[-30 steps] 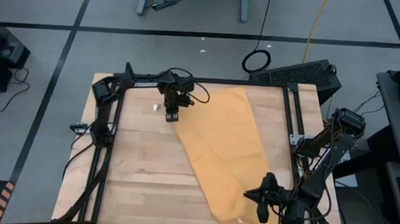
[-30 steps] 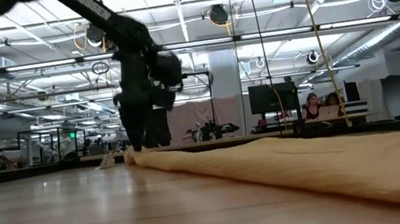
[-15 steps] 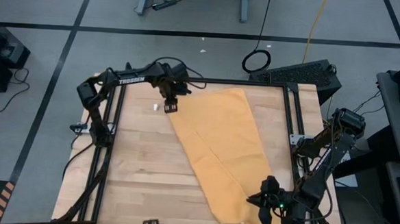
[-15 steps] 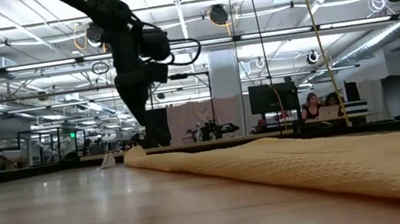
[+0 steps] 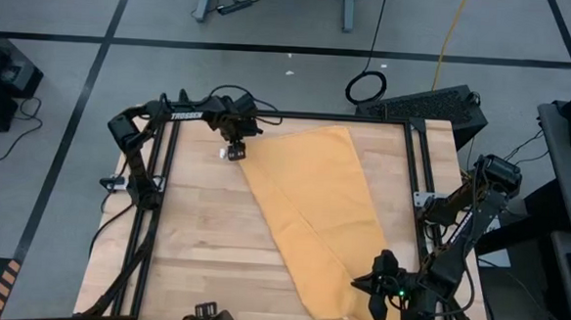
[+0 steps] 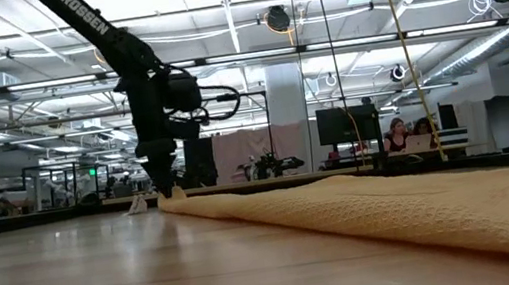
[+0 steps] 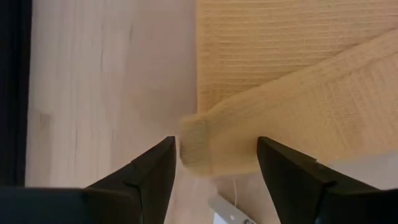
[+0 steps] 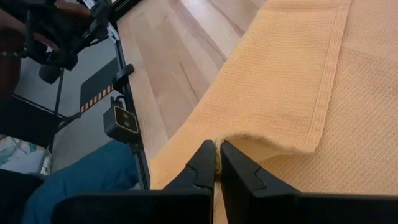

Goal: Roll towel
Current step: Fold the yellow towel

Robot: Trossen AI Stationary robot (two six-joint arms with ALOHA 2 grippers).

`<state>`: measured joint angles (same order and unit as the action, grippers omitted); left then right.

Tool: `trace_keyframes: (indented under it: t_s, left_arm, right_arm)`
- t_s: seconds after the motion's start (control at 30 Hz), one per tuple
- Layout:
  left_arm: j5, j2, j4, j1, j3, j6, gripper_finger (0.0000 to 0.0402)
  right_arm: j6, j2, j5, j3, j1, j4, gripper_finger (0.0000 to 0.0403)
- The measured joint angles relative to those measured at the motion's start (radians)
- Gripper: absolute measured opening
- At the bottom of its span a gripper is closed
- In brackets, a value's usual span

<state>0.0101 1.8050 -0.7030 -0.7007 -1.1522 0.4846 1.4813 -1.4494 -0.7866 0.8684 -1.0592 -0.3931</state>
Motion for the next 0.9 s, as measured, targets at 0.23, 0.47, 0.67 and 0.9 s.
trace_keyframes:
  t_s: [0.23,0.47,0.67,0.9]
  left_arm:
    - [-0.042,-0.063,0.016,0.012,-0.008,0.007,0.0231]
    - [-0.031,-0.078,0.025,-0.012,-0.008,0.161,0.0231]
    - [0.022,-0.02,0.041,-0.034,-0.007,0.258,0.0231]
    - [0.059,0.016,0.055,-0.039,-0.007,0.291,0.0159]
  right_arm:
    - [0.021,0.0,0.001,0.0,0.0,-0.001,0.0004]
    - [-0.004,0.0,-0.003,0.0,0.0,-0.003,0.0004]
    - [-0.042,0.0,0.001,0.0,0.0,-0.003,0.0004]
    - [-0.053,0.0,0.023,0.0,-0.003,-0.001,0.0004]
